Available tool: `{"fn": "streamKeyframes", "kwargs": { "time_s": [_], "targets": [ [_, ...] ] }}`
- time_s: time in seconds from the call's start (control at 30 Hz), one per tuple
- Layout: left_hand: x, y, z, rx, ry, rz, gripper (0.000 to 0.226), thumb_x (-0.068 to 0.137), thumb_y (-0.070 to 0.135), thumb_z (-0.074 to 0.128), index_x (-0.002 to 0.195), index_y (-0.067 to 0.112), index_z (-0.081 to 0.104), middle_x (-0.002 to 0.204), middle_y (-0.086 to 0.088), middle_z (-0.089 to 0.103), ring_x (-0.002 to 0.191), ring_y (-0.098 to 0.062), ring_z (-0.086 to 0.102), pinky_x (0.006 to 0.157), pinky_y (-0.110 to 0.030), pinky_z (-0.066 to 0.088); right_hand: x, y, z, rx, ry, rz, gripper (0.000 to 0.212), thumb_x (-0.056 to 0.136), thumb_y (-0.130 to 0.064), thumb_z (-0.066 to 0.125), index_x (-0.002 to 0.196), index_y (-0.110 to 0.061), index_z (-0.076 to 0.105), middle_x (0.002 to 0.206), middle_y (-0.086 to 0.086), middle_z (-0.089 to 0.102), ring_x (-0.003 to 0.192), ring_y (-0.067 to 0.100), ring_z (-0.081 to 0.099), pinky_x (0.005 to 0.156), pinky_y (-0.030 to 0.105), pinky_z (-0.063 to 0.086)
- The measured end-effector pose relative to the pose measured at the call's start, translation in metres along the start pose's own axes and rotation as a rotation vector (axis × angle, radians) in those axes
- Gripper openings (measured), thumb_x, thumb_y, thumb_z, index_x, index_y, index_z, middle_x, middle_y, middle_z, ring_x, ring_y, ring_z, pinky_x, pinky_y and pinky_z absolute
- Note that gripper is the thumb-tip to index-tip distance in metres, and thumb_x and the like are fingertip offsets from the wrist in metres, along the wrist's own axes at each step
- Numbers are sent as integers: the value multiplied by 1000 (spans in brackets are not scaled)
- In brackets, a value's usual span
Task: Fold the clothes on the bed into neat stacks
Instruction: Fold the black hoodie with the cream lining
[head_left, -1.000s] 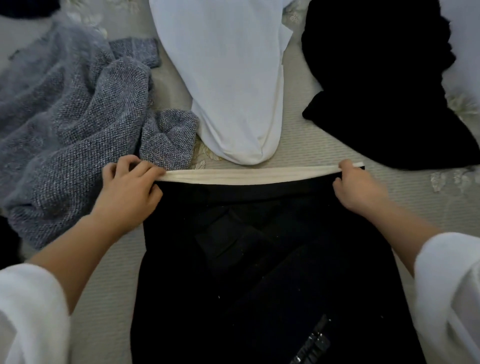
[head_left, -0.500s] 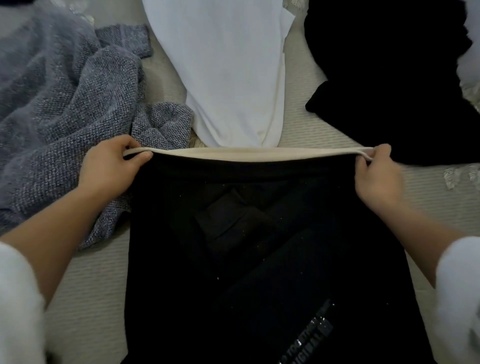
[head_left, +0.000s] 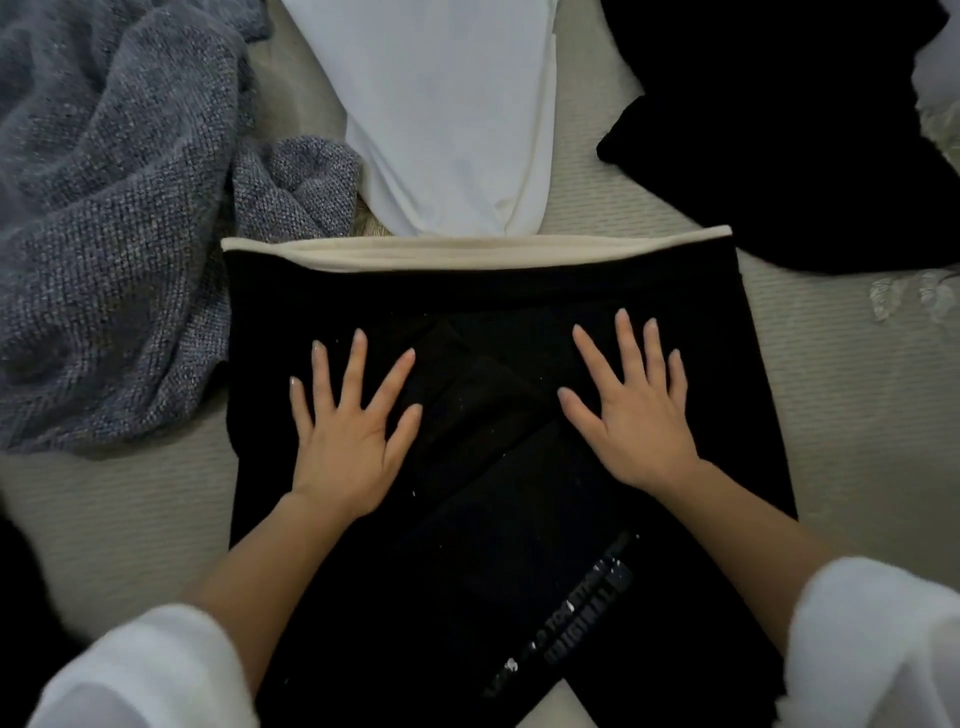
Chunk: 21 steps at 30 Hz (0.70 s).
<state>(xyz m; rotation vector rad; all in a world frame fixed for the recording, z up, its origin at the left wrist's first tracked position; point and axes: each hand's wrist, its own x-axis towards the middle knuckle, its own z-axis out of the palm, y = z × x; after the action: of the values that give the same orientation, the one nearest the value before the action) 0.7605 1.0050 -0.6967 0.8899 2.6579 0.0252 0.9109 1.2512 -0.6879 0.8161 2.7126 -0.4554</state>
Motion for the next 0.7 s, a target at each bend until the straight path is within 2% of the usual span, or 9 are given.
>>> {"fn": "streamKeyframes", "kwargs": {
  "time_s": [0.17,0.33,0.47,0.57,0.63,0.7],
  "targets": [
    [-15,19,-20,-65,-101,-78,58,94,58,10,148,45,-7,160,-2,-14,145,-27,-19,117,-52,-4,-14,-8,-20,45,-77,9,65,94,-60,28,151,-39,4,161,-2,-10,146,20,-18,116,45,-10],
    [-114,51,-18,-131,58,180,58,98,52,17,151,38,2,161,-2,-9,147,-22,-11,116,-43,1,-121,-10,-22,-1,2,-185,64,93,-54,28,152,-35,10,162,-3,2,147,15,-9,118,39,-3],
    [-221,57,24,-74,-21,286,57,99,48,22,152,32,12,161,-7,2,148,-25,0,118,-45,6,-233,6,12,-73,-24,-221,62,92,-51,33,150,-33,21,159,2,17,147,25,11,117,46,10],
    [-271,52,49,-9,-110,320,56,98,49,23,150,27,21,158,-9,13,146,-30,13,117,-46,9,-292,19,44,-118,-96,-167,63,92,-52,34,150,-31,23,158,5,20,145,28,20,115,47,11],
    [-284,49,55,50,-146,318,59,98,51,18,151,25,16,158,-8,9,146,-31,6,119,-47,8,-310,23,61,-171,-135,-104,63,96,-54,28,151,-33,6,160,4,3,148,28,6,117,44,0],
    [-286,46,60,80,-166,318,62,96,55,5,150,28,-6,158,-4,-15,145,-26,-19,116,-43,-8,-312,23,72,-190,-182,-45,65,98,-55,20,144,-38,-22,155,-1,-26,144,21,-23,115,41,-15]
  ]
}}
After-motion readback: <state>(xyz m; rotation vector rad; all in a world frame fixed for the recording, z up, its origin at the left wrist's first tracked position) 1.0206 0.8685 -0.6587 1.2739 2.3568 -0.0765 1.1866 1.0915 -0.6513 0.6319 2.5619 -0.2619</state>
